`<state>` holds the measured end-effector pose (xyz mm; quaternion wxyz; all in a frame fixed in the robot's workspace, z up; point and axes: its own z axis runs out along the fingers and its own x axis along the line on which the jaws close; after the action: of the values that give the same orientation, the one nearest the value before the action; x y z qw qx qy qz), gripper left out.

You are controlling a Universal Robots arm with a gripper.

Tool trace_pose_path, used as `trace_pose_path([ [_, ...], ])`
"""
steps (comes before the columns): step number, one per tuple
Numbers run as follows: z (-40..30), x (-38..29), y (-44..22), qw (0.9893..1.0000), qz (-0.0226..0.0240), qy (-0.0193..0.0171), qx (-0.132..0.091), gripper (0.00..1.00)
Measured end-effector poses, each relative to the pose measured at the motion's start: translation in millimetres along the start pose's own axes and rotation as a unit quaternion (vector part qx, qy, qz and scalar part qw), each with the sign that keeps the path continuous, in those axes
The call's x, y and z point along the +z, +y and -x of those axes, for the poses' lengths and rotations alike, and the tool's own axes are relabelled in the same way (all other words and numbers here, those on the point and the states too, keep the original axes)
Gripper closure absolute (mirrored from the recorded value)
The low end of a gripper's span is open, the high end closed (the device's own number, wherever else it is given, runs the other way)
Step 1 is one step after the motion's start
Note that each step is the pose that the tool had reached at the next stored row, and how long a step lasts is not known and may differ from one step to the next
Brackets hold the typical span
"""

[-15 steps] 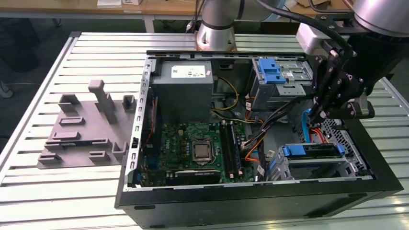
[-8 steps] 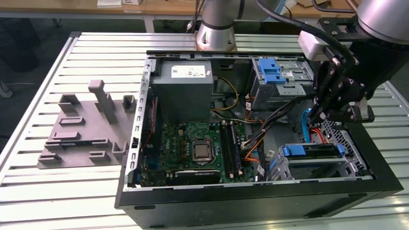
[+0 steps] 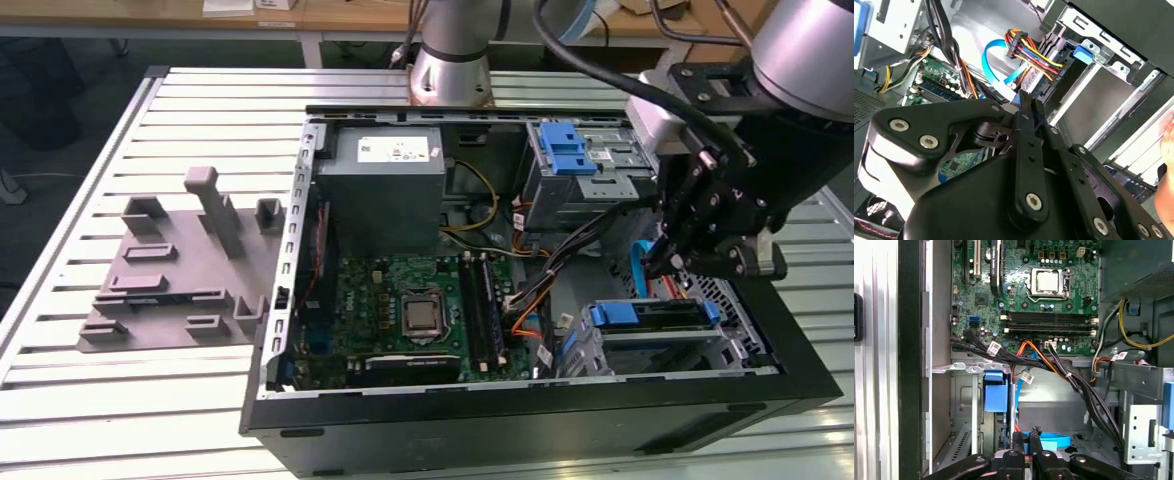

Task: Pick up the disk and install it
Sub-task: 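Insert the second disk wire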

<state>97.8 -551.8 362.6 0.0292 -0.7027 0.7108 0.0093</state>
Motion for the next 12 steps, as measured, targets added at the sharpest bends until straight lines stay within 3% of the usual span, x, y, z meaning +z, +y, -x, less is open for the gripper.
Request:
trace_pose_path([
  [8, -11.7, 8.2, 0.1, 1.0, 0.0, 0.0001, 0.0, 0.84],
  [12, -12.5, 9.0, 0.1, 1.0, 0.0, 0.0001, 0.0, 0.84],
])
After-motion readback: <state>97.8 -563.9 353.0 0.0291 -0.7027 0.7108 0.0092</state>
